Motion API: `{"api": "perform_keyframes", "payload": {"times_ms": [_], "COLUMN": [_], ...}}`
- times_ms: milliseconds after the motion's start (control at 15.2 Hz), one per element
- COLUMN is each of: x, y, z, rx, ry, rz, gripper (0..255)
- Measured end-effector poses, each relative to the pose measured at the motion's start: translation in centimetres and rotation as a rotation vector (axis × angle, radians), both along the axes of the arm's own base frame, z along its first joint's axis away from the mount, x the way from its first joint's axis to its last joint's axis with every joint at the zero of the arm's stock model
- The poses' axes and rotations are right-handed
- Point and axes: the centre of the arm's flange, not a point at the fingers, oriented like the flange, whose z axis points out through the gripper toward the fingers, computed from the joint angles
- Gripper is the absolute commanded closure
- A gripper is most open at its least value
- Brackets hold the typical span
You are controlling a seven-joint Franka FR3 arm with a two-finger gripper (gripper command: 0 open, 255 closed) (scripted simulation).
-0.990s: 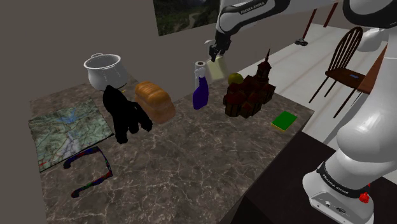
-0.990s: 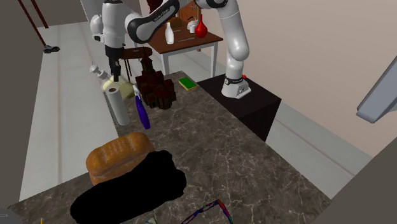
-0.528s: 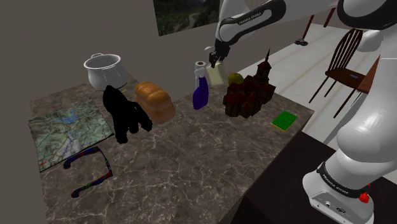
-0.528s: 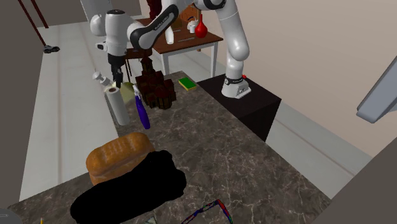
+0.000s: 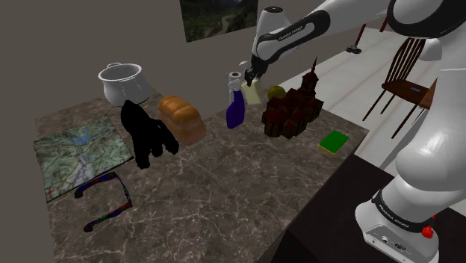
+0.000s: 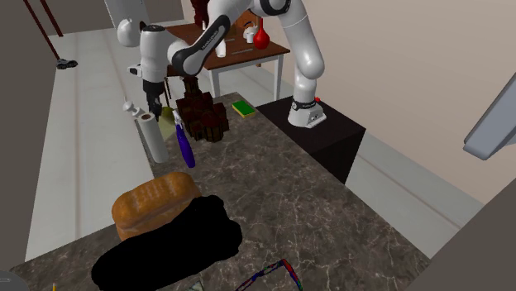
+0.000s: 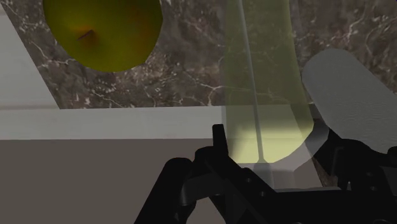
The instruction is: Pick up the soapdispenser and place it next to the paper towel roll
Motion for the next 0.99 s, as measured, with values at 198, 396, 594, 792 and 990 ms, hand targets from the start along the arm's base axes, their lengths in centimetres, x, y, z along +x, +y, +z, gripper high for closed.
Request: {"api": "perform_keyframes", "payload": {"times_ms": [198, 396, 594, 792, 990], "x": [-0.01, -0.07, 0.02, -0.06, -0.12], "y": [0.08, 0.1, 0.07, -0.01, -0.01], "z": [-0.87, -0.97, -0.98, -1.51, -1.5], "rx": [-0.001, -0.001, -0.001, 0.001, 0.001], "ry": [-0.005, -0.007, -0.007, 0.004, 0.004], "rz": [0.0, 0.001, 0.001, 0.0, 0.0], "gripper": [255, 255, 0, 0, 0]}}
